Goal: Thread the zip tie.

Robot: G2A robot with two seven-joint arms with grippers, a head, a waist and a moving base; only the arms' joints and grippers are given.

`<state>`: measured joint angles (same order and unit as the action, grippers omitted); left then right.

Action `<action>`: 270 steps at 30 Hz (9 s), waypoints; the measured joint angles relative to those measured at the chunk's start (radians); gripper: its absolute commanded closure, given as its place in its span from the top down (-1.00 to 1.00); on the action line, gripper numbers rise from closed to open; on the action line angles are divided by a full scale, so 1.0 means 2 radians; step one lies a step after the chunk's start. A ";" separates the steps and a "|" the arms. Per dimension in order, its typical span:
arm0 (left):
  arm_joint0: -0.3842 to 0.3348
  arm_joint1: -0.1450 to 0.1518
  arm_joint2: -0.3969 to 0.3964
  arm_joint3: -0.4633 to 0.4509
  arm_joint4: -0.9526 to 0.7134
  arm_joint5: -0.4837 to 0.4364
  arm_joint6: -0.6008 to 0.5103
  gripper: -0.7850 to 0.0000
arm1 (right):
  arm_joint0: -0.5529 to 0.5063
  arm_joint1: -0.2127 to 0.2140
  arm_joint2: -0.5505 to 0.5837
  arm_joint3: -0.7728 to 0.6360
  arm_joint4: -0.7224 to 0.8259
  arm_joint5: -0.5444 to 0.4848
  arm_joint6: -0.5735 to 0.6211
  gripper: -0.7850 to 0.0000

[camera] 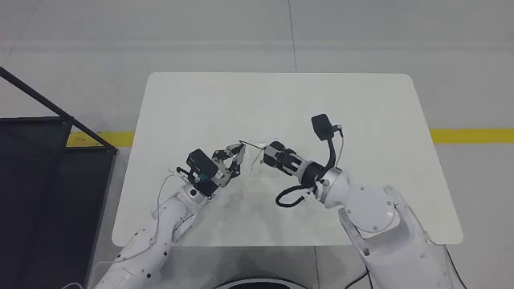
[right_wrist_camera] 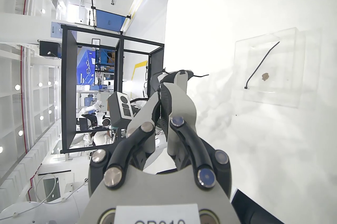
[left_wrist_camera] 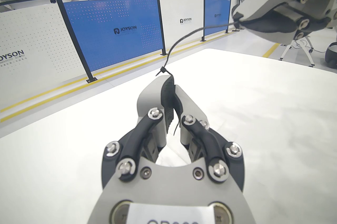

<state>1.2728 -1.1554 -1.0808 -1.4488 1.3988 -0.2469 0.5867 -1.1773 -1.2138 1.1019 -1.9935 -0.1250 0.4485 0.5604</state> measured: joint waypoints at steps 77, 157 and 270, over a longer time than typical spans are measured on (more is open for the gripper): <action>0.024 0.004 -0.053 -0.049 -0.253 -0.176 -0.156 -1.00 | -0.046 0.022 0.042 0.143 -0.059 -0.429 0.052 1.00; 0.038 -0.005 -0.096 -0.029 -0.377 -0.242 -0.222 -0.07 | 0.025 -0.005 -0.032 0.223 -0.169 -0.502 -0.072 -1.00; -0.069 0.012 -0.073 0.091 -1.061 -0.120 -0.870 -1.00 | -0.084 0.017 0.044 0.116 -0.349 -0.566 -0.273 -1.00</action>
<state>1.1339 -1.1312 -1.2259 -1.2676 -0.7232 -0.4861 -1.1528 -1.3443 -1.1791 1.1909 -1.7617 -0.8233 -0.6828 0.0138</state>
